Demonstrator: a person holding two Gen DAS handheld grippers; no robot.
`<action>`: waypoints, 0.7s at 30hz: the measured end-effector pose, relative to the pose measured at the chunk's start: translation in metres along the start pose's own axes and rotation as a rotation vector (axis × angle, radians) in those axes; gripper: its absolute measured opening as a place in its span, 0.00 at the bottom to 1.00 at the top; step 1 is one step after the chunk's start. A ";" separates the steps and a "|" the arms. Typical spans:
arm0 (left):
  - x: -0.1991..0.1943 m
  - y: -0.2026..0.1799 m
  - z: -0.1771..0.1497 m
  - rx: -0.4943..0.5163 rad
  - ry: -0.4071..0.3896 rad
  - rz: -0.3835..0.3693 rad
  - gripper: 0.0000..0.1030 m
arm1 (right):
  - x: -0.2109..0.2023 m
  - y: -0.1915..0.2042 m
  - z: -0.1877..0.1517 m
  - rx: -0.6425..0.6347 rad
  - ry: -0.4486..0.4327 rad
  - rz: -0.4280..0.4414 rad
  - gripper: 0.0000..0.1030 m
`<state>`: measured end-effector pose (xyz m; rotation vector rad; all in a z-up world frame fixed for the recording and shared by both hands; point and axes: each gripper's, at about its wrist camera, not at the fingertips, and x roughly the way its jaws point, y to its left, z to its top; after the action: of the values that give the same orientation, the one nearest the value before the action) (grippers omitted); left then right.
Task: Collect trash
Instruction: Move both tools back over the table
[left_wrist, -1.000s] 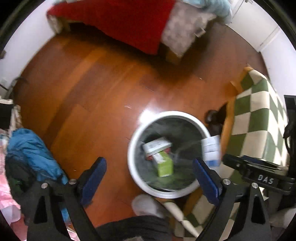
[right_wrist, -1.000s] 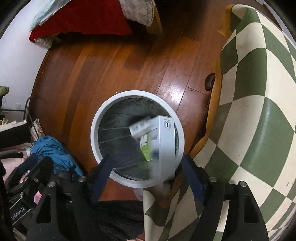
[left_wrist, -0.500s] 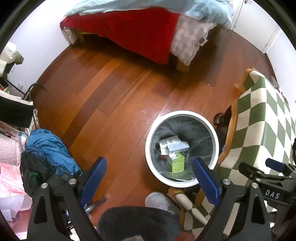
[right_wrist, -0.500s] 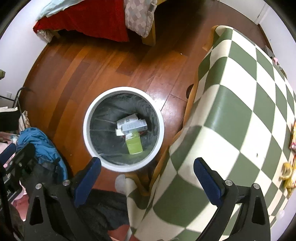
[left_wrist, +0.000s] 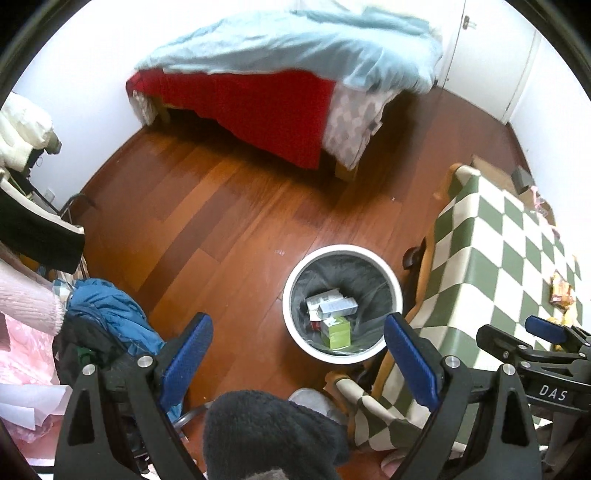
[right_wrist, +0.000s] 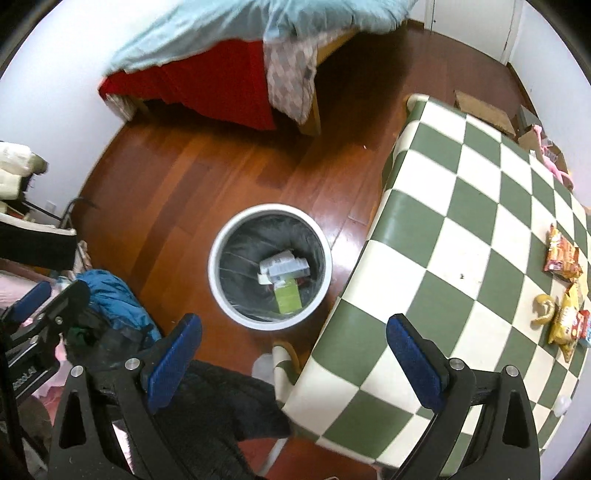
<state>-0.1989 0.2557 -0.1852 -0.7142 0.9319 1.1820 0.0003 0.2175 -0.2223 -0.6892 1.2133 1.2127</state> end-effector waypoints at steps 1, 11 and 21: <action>-0.010 -0.002 -0.001 0.003 -0.014 -0.008 0.92 | -0.012 -0.001 -0.003 -0.001 -0.017 0.011 0.98; -0.079 -0.055 0.000 0.057 -0.124 -0.079 0.92 | -0.113 -0.057 -0.029 0.134 -0.152 0.152 0.98; -0.041 -0.239 -0.007 0.296 -0.062 -0.213 0.92 | -0.140 -0.274 -0.087 0.524 -0.183 -0.024 0.98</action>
<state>0.0264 0.1722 -0.1538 -0.5200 0.9299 0.8521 0.2444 0.0188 -0.1665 -0.1984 1.2899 0.8605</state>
